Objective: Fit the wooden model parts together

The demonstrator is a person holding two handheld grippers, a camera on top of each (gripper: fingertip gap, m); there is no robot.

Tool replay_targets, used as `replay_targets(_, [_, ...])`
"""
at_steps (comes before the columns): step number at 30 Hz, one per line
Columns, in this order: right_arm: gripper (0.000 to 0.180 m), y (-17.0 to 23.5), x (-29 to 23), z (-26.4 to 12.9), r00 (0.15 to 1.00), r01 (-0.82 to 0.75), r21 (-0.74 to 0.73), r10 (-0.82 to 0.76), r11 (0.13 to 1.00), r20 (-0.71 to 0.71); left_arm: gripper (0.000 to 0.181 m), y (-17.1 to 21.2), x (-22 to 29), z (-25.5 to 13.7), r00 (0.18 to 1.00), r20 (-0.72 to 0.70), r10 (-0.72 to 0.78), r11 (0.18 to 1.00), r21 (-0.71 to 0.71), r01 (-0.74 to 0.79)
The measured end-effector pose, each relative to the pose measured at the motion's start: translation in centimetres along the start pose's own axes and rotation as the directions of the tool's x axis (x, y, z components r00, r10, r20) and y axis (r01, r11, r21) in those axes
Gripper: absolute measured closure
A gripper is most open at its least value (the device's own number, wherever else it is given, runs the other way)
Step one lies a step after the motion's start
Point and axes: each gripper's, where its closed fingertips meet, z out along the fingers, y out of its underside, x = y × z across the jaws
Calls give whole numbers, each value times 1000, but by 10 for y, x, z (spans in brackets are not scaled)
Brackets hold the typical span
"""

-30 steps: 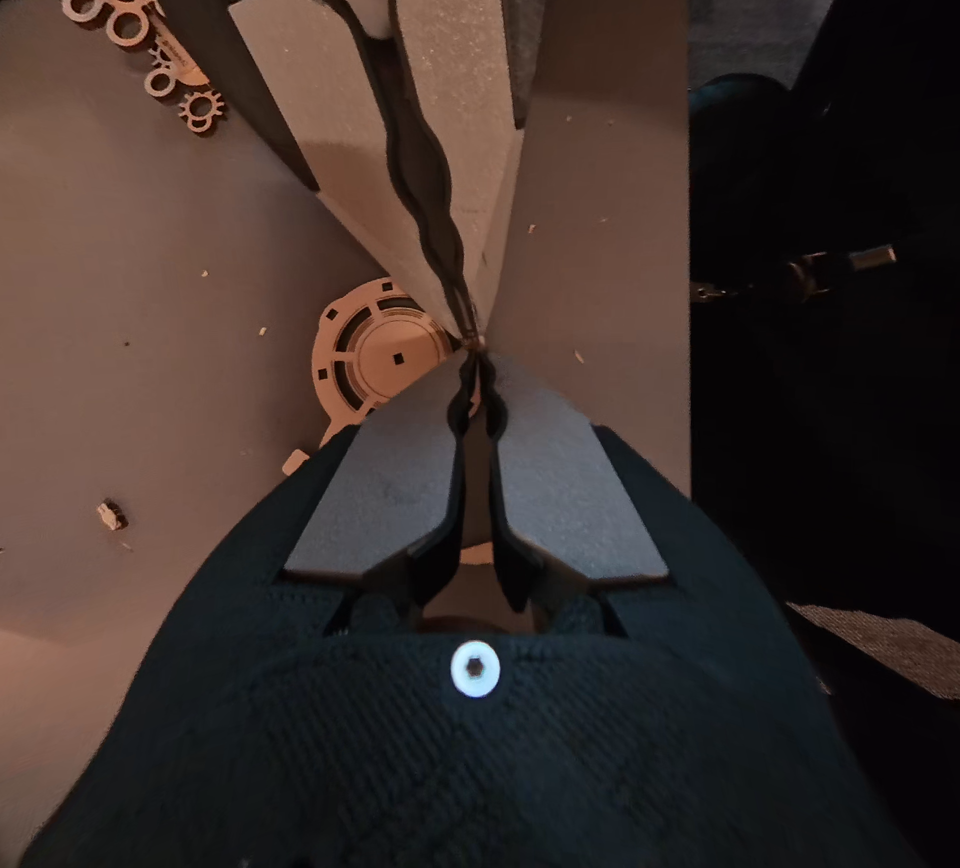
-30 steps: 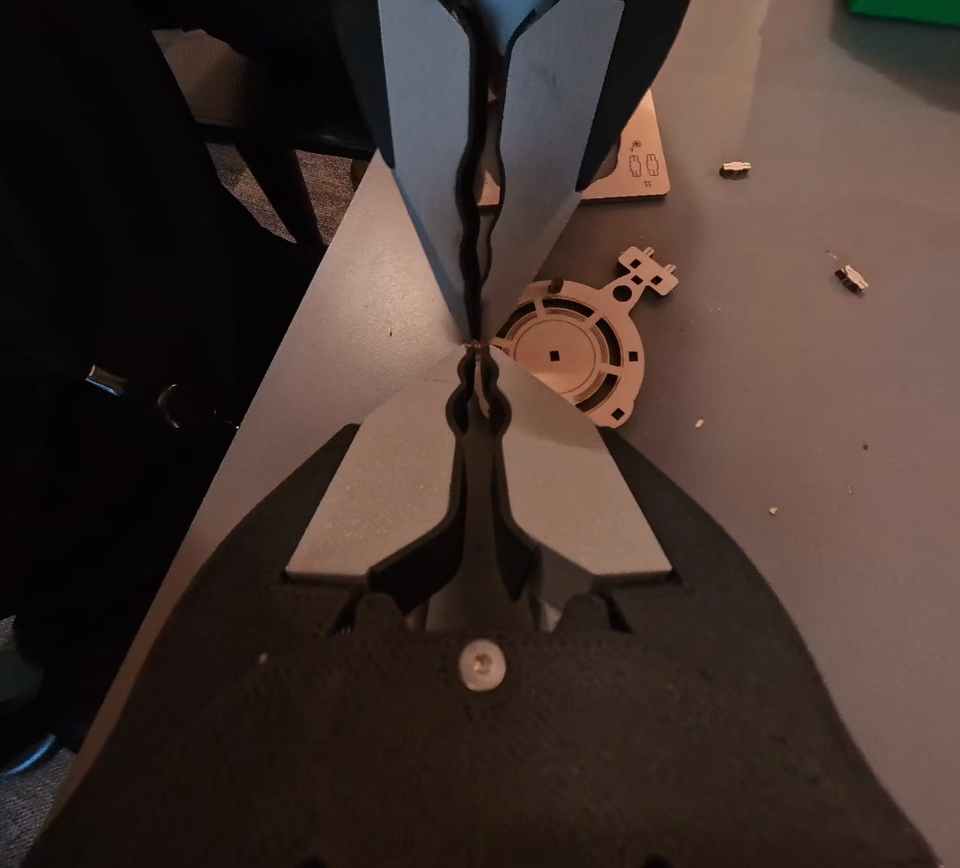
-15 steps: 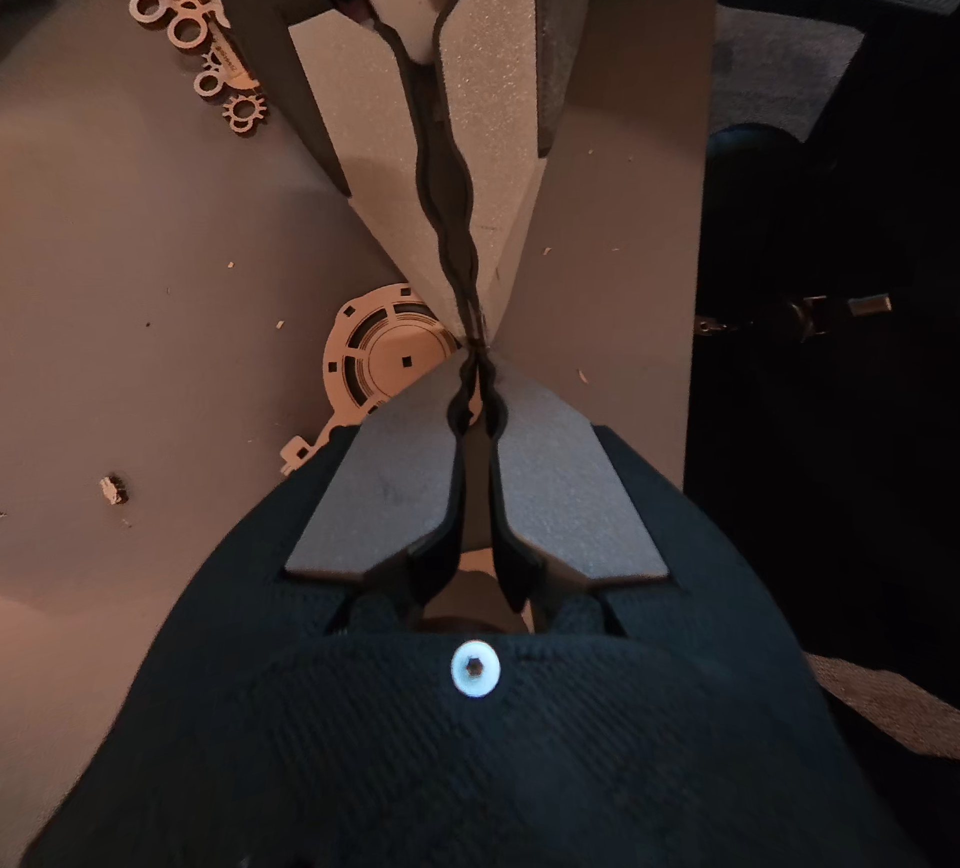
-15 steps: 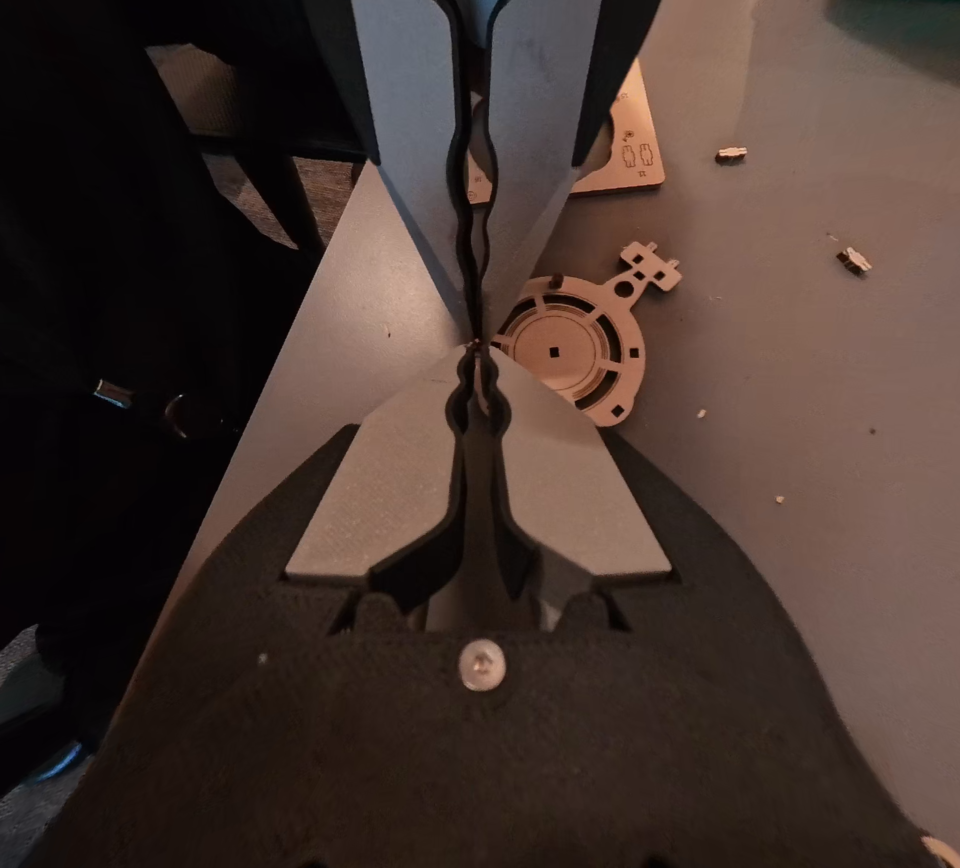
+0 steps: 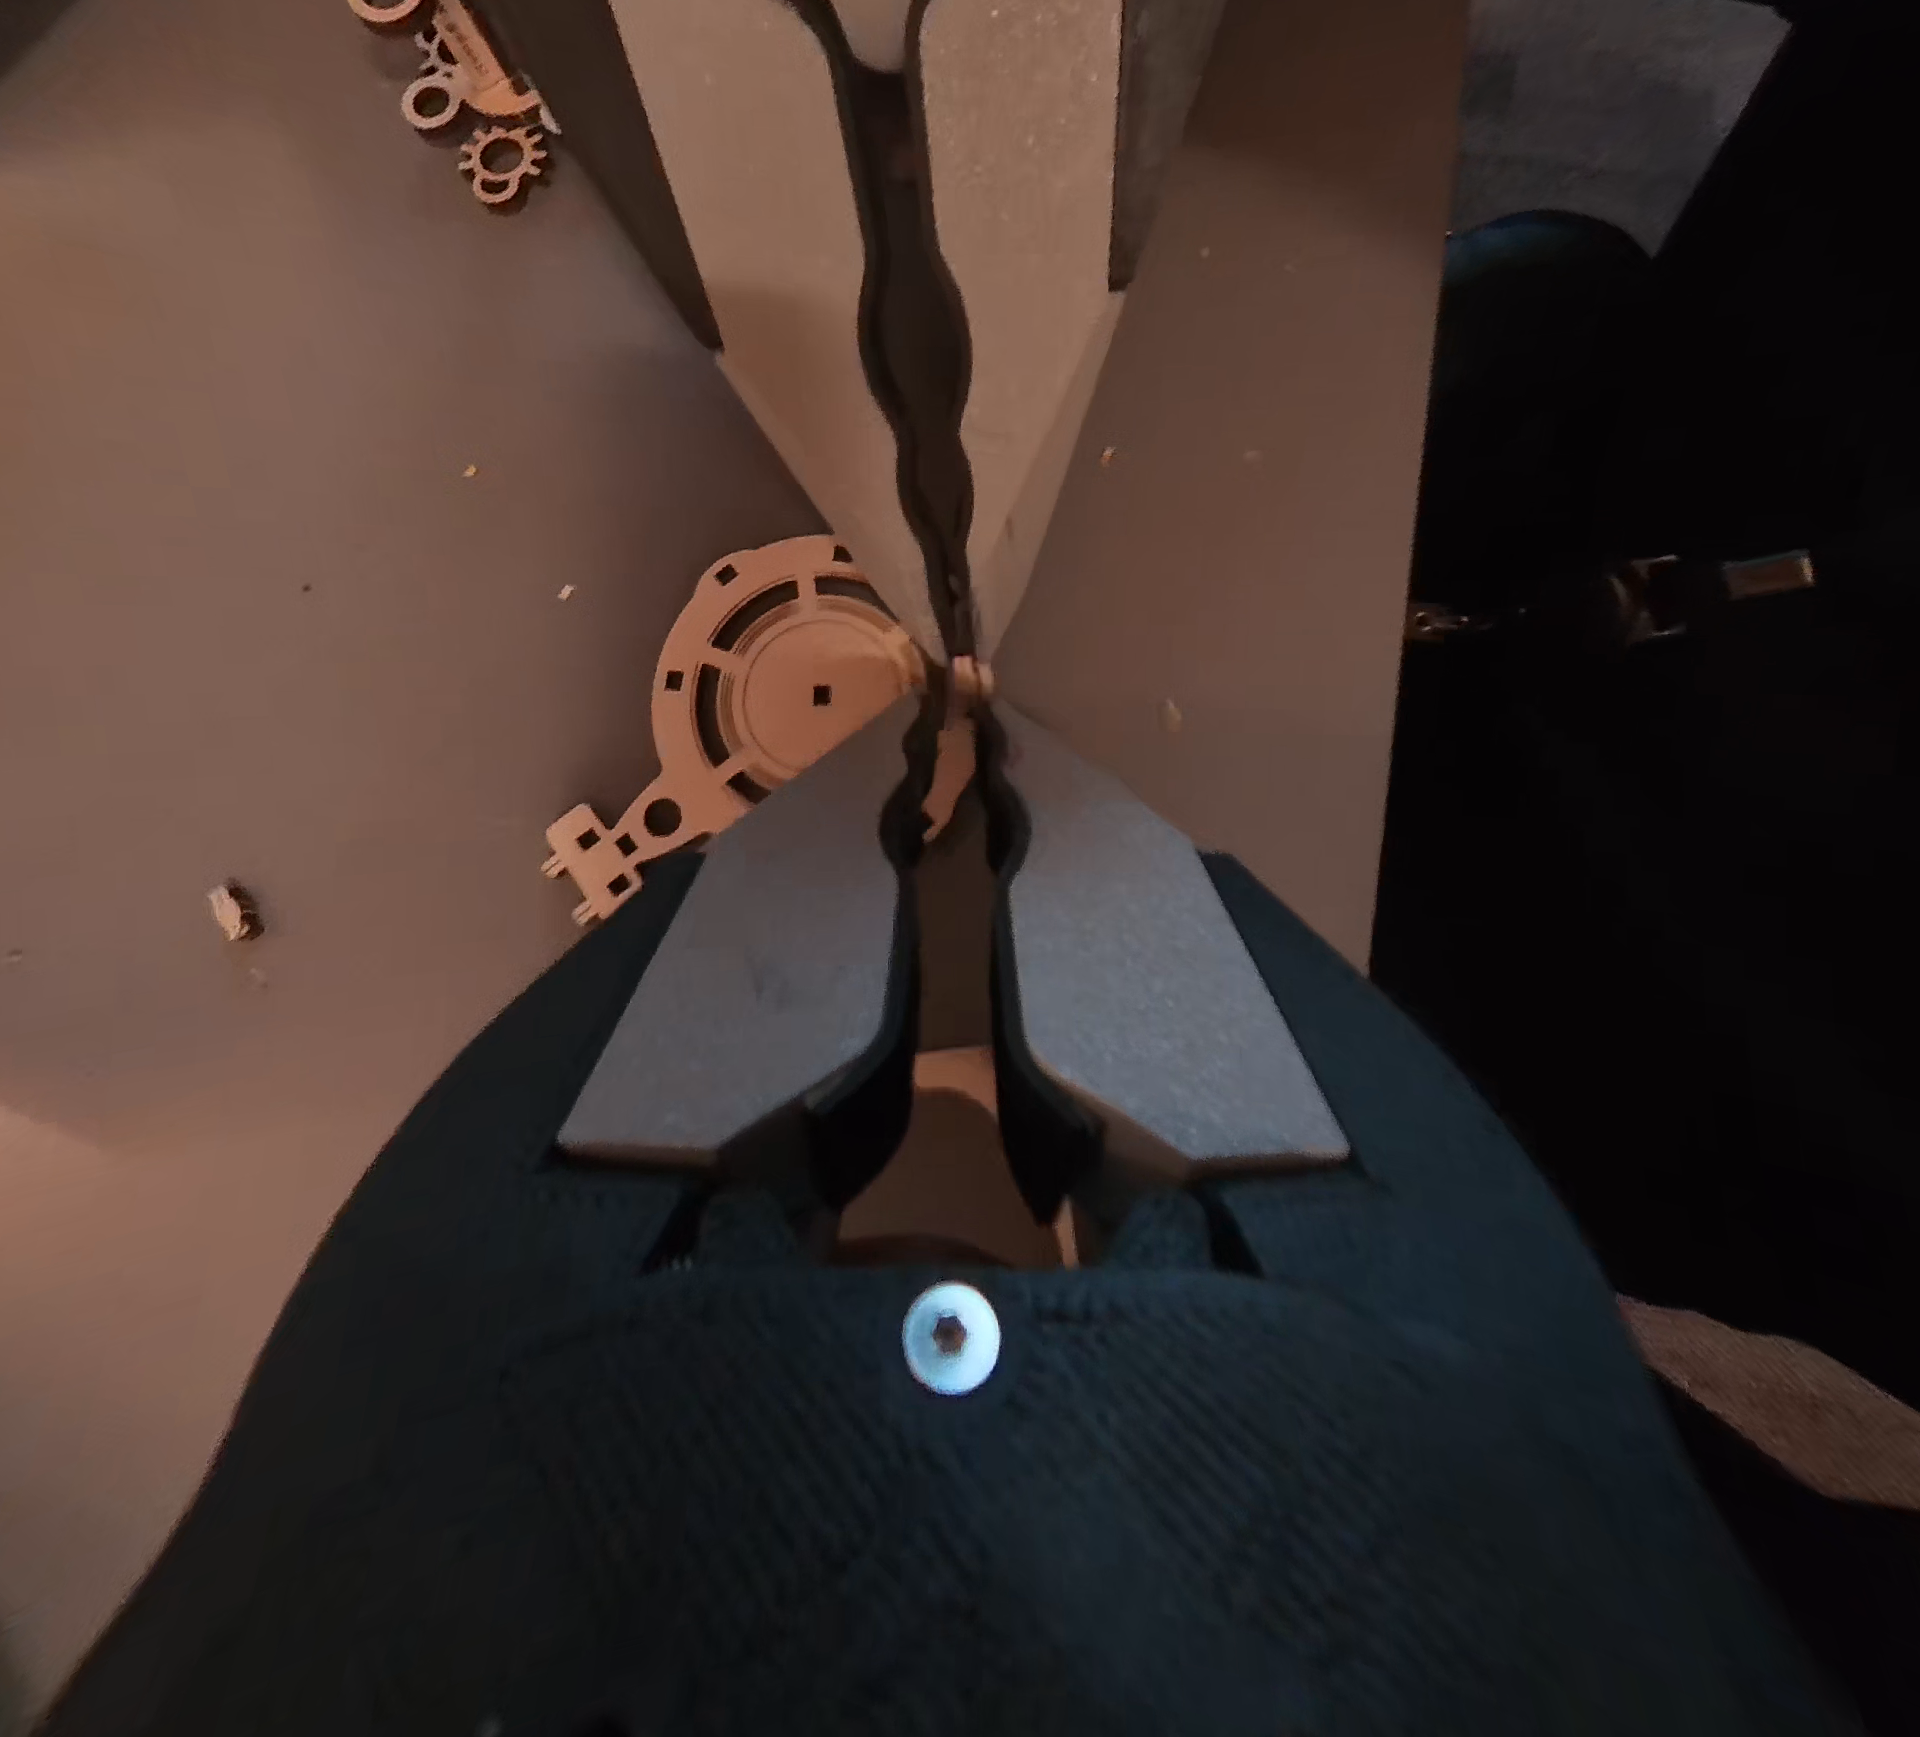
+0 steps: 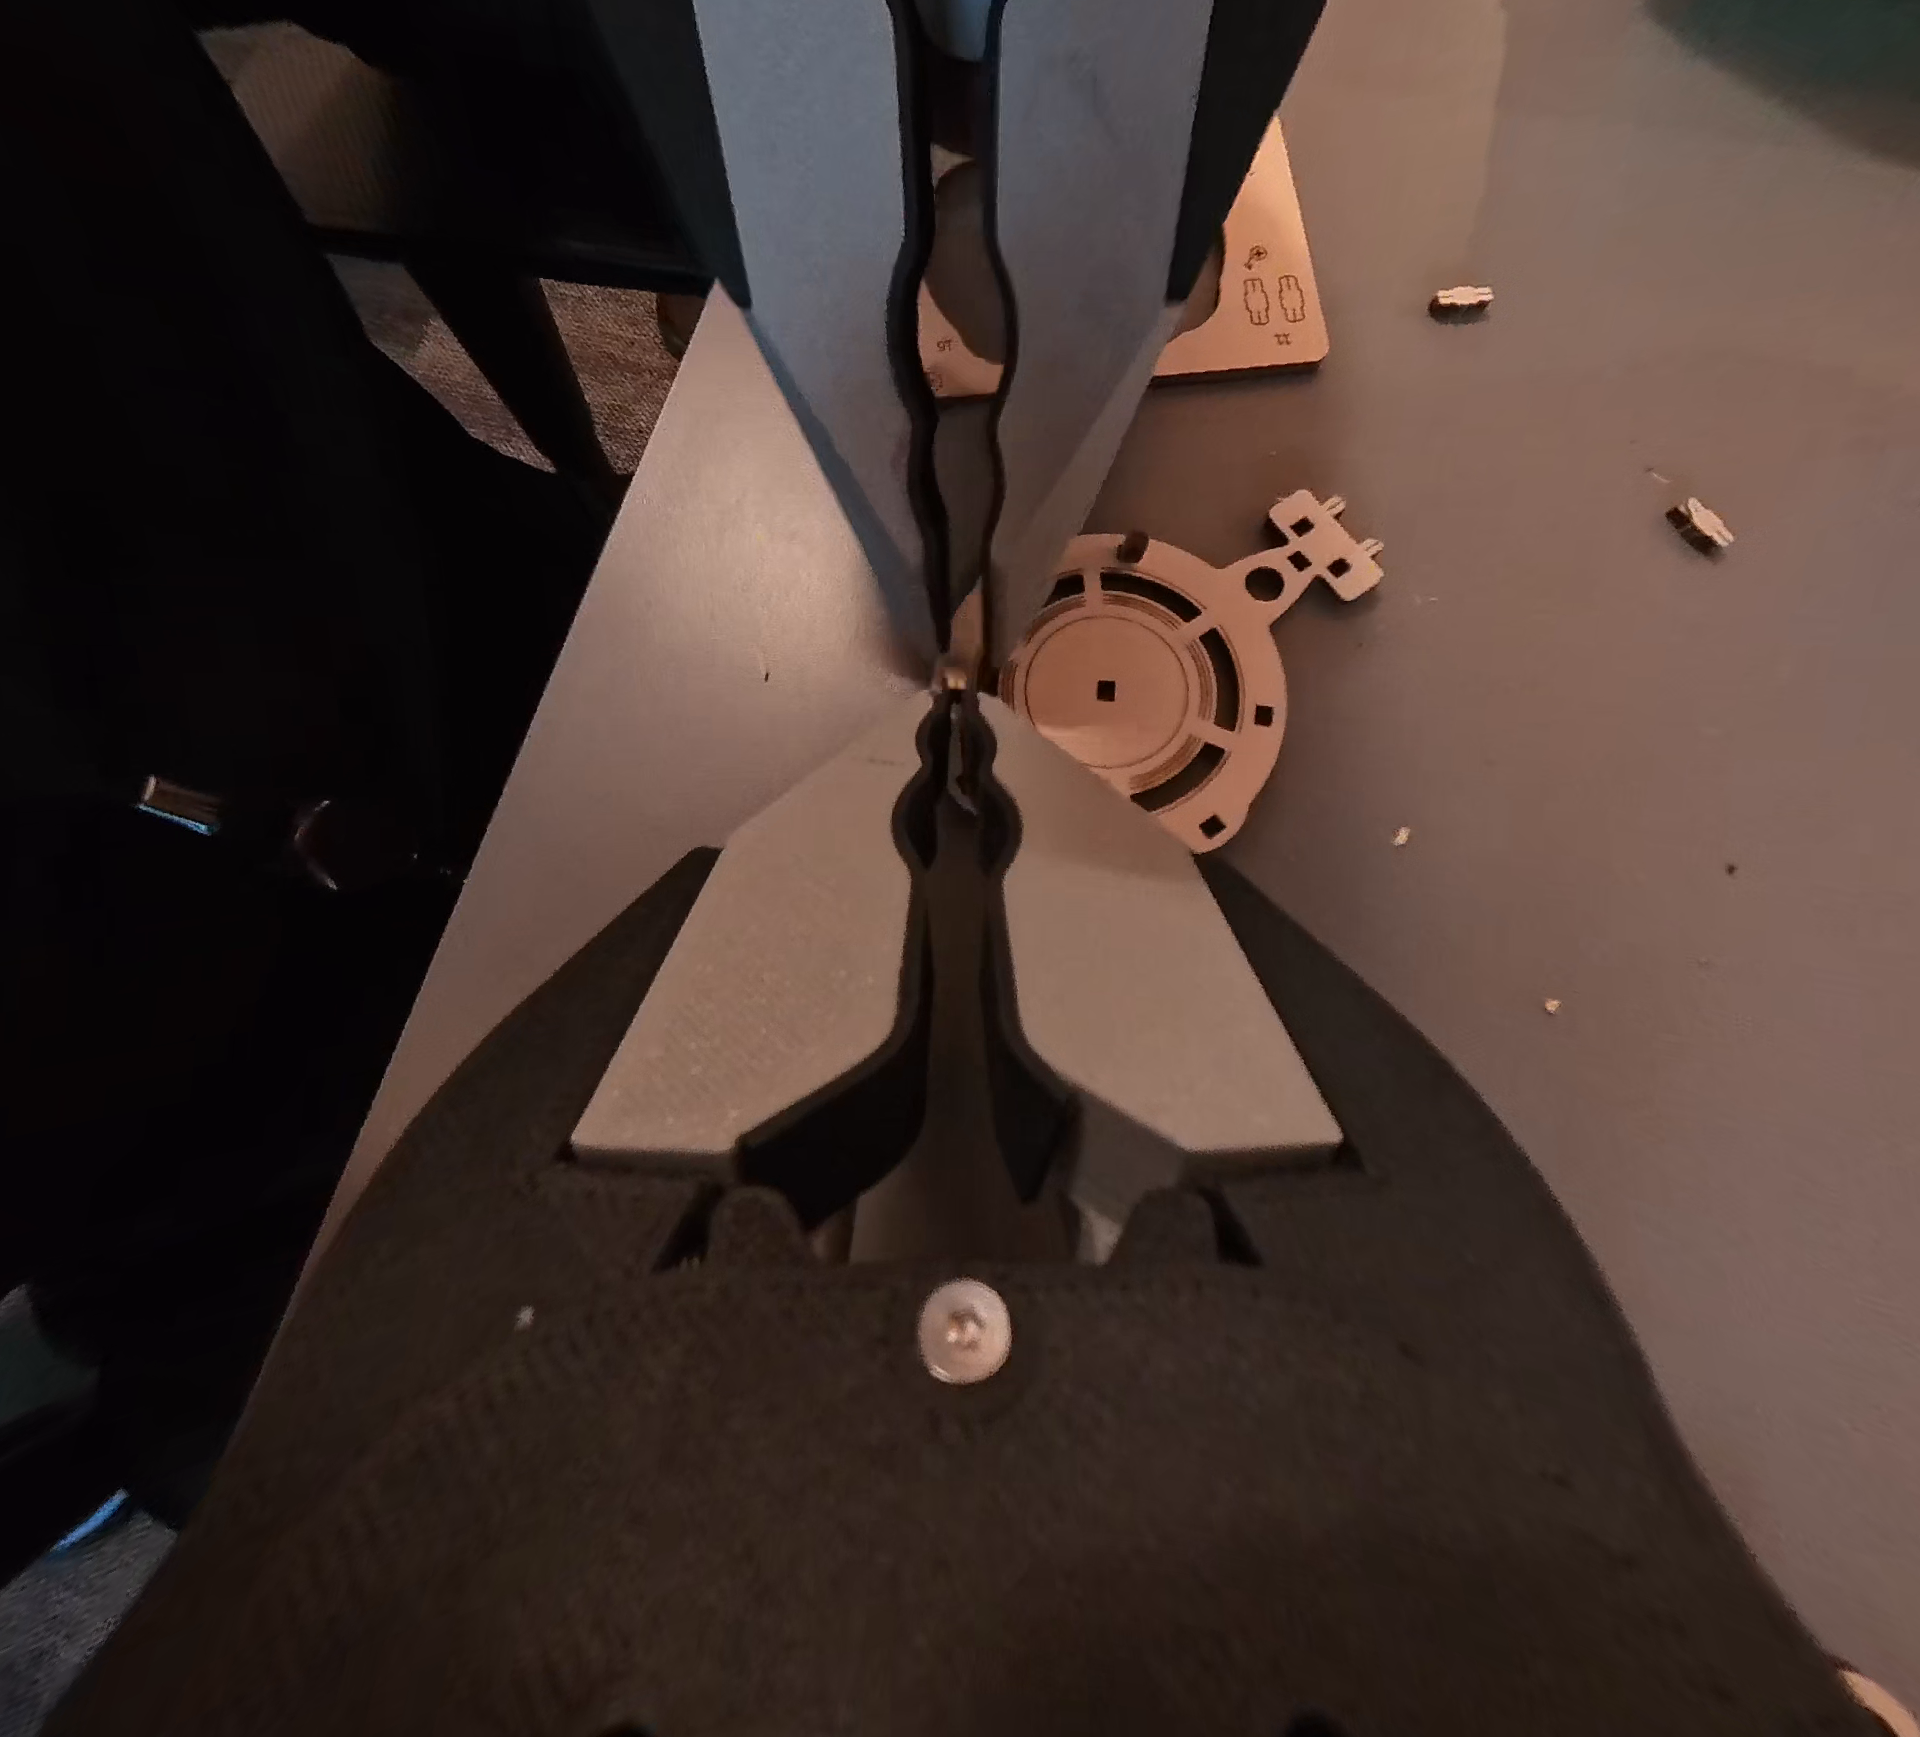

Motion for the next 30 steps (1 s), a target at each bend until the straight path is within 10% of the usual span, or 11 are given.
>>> replay_targets(1, [180,0,0,0,1000,-7,6,7,1000,4,177,1,-2,-2,1000,7,-1,1000,0,1])
replay_targets(30, [180,-14,8,-27,995,42,140,-29,989,-93,172,-19,-9,-1,997,68,34,992,115,-42])
